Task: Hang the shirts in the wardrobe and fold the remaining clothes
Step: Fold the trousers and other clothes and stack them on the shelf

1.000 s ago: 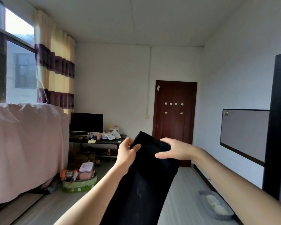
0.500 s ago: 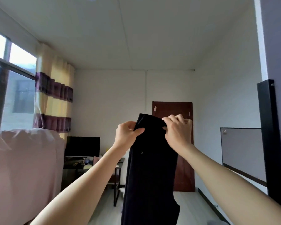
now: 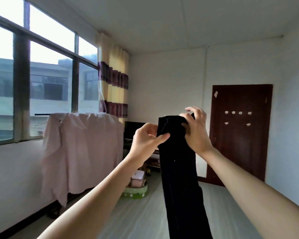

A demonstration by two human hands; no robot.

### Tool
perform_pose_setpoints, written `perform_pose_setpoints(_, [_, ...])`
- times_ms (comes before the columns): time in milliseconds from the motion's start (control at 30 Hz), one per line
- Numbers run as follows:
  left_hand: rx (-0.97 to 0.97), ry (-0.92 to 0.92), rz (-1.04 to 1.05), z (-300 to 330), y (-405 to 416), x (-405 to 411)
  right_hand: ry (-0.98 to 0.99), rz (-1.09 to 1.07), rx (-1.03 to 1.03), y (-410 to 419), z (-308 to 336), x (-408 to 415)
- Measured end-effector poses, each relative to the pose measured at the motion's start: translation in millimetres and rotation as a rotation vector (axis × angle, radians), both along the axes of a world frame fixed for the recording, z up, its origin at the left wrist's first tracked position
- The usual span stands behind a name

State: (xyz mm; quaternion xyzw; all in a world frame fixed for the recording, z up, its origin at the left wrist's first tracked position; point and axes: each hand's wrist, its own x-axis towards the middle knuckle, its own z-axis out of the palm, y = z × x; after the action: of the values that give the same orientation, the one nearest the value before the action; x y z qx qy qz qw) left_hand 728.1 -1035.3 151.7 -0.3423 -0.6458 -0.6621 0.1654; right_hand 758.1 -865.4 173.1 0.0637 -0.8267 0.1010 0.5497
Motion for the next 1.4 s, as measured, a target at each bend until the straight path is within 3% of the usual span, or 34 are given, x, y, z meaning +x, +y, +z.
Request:
perform_pose_setpoints(267, [0.054, -0.068, 0.461, -30.3, -148.6, 15.9, -0.061, 0.384, 0.041, -152.8, -24.0, -61.4])
perform_pose_setpoints(500, [-0.036, -0.095, 1.087, -98.2, -328.9, 63.5, -0.252, 0.811, 0.084, -366.0, -91.6, -74.7])
perform_pose_setpoints(633, [-0.023, -0.256, 1.348, -170.9, -436.1, 106.3, -0.445, 1.027, 0.165, -500.4, -158.8, -55.1])
perform_pose_setpoints(833, [0.127, -0.681, 1.538, -285.9, -568.8, 144.4, -0.703, 1.084, 0.303, -651.6, -273.0, -20.3])
perform_pose_setpoints(933, [0.239, -0.996, 1.541, -360.1, -628.5, 155.2, -0.820, 1.090, 0.396, -686.9, -349.1, -9.4])
perform_pose_setpoints(1033, [0.206, -1.262, 1.480, -441.3, -645.3, 168.6, -1.042, 1.080, 0.496, -676.9, -437.8, -6.4])
perform_pose_setpoints(1200, [0.166, -1.491, 1.317, -549.5, -596.2, 191.9, -1.522, 0.894, 0.476, -614.8, -551.5, -8.0])
perform_pose_setpoints(1400, [0.153, -1.656, 1.101, -617.0, -527.6, 186.6, -1.729, 0.688, 0.485, -535.1, -622.3, -17.3])
